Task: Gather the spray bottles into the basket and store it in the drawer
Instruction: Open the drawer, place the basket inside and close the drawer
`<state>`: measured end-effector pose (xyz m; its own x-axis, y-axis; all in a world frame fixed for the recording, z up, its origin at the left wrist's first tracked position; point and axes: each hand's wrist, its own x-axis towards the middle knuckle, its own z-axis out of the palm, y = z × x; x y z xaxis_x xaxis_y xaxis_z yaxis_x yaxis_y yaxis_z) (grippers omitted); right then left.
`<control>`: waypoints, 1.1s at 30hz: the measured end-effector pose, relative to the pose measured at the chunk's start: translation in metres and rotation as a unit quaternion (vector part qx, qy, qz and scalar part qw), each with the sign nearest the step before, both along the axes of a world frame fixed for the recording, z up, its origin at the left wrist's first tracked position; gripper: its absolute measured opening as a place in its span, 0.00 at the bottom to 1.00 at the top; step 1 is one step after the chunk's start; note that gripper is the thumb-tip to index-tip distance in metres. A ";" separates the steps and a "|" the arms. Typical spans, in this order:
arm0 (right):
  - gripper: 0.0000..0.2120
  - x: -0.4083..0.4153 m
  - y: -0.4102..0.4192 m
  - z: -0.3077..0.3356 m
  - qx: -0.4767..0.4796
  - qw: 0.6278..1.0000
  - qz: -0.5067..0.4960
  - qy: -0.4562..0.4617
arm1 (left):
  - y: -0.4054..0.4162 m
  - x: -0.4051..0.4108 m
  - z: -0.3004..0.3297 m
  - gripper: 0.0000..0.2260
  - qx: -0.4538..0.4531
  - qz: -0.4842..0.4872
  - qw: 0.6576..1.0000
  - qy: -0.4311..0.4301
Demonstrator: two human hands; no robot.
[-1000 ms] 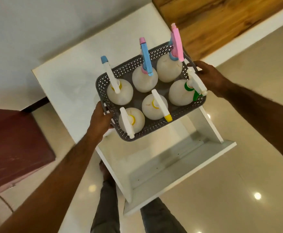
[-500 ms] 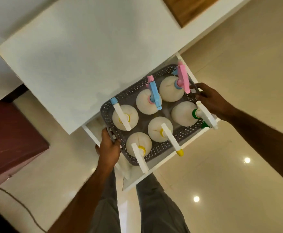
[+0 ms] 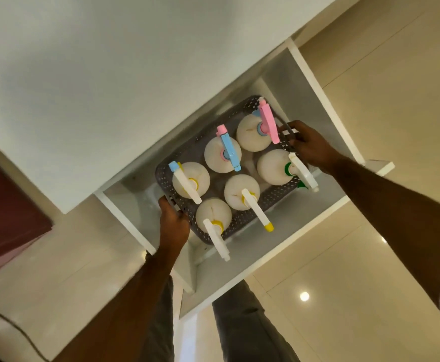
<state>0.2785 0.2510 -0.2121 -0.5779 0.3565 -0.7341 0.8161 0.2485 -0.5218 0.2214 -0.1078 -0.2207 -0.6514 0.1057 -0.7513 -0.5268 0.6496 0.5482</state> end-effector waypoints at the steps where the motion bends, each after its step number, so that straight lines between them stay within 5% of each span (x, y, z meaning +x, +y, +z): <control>1: 0.17 -0.002 -0.001 -0.010 0.001 1.000 0.001 -0.002 | -0.001 -0.001 -0.010 0.26 -0.002 0.000 1.000 0.004; 24: 0.15 -0.002 0.000 -0.103 0.010 1.000 -0.005 -0.003 | -0.003 -0.003 -0.109 0.30 -0.020 -0.017 1.000 -0.017; 30: 0.22 0.016 -0.013 -0.079 -0.004 0.991 -0.136 0.006 | -0.010 -0.006 -0.077 0.30 0.004 -0.037 0.999 0.018; 33: 0.22 0.031 -0.028 -0.044 0.058 0.978 -0.197 0.025 | -0.015 -0.010 -0.034 0.28 -0.066 -0.118 0.989 0.054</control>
<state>0.3094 0.2225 -0.2560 -0.4130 0.6383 -0.6497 0.8349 -0.0196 -0.5500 0.2115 -0.1228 -0.2546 -0.6979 0.1705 -0.6956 -0.2943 0.8172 0.4956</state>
